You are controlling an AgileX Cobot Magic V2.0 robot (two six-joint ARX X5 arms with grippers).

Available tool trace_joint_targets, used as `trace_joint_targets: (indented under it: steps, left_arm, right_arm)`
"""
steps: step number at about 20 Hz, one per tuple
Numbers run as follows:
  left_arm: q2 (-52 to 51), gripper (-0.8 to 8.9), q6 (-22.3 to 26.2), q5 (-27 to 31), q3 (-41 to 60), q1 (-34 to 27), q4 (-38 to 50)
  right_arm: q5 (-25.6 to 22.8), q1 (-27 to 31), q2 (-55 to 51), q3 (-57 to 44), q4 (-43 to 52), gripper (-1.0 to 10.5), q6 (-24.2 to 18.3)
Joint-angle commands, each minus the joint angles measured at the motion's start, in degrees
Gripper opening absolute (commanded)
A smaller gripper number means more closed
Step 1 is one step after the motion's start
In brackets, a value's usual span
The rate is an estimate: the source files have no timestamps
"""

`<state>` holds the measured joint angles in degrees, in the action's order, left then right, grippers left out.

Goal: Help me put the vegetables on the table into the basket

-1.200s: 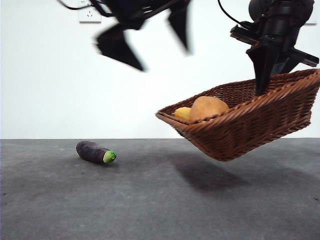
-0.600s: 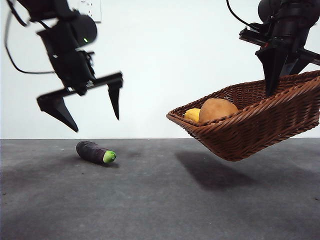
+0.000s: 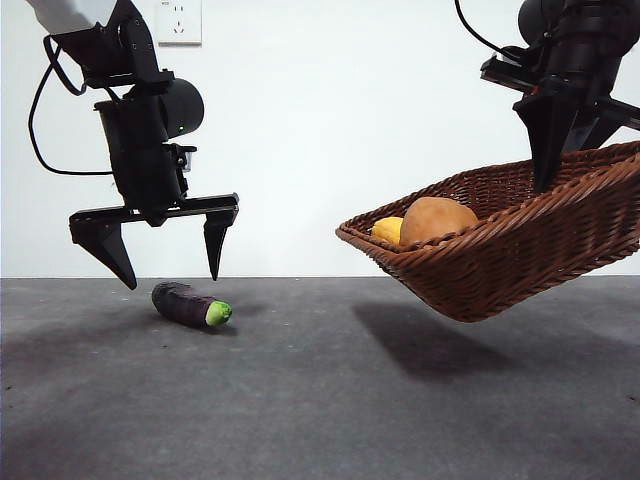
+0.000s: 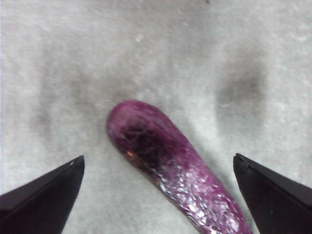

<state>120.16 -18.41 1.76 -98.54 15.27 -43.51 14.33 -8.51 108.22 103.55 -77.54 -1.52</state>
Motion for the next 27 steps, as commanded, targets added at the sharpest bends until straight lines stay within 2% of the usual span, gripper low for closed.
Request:
trace_joint_targets:
  steps: [1,4,5,8,9,11,13,17,21,23,27]
  left_arm:
    - [2.6,5.26,0.4,-0.3,0.2,-0.1,0.4]
    - [4.7,5.25,0.0,-0.7,0.2,-0.1,0.8]
    - [5.0,4.85,0.0,-0.7,0.2,-0.1,0.9]
    - [5.1,0.91,0.1,-0.7,0.2,-0.1,1.6]
    - [5.1,-0.07,0.8,-0.7,0.2,-0.1,1.6]
    - [5.1,-0.09,1.1,-0.7,0.2,-0.1,1.7]
    - [3.5,-0.09,2.3,-4.1,-0.1,-0.1,2.1]
    - [-6.1,-0.09,5.0,-16.0,-0.2,0.9,2.3]
    - [-16.9,-0.09,9.9,-28.8,-0.2,8.9,1.8]
    - [-18.6,-0.09,12.0,-27.8,-0.2,14.5,0.7]
    - [-16.7,-0.07,11.8,-22.6,-0.2,23.3,3.1]
  right_arm:
    - [0.6,0.0,-0.5,0.3,-0.7,-0.1,-0.4]
    - [0.6,0.0,-0.5,0.3,-0.7,-0.1,-0.5]
    - [0.6,0.0,-0.5,0.3,-0.9,-0.1,-0.6]
    - [0.6,0.0,-0.5,0.3,-0.9,-0.1,-0.7]
    - [0.6,0.0,-0.5,0.3,-1.0,-0.1,-0.7]
    - [0.6,0.0,-0.5,0.3,-1.1,-0.1,-0.6]
    - [0.6,0.0,-0.5,0.3,-1.0,-0.1,-0.6]
    - [0.6,0.0,-0.5,0.3,0.1,-0.1,-0.4]
    - [0.7,-0.2,-0.5,0.3,0.8,-0.1,-0.1]
    - [0.8,-0.2,-0.5,0.3,0.7,-0.1,-0.1]
    - [2.0,-0.7,-0.5,0.3,-1.3,-0.1,-0.3]
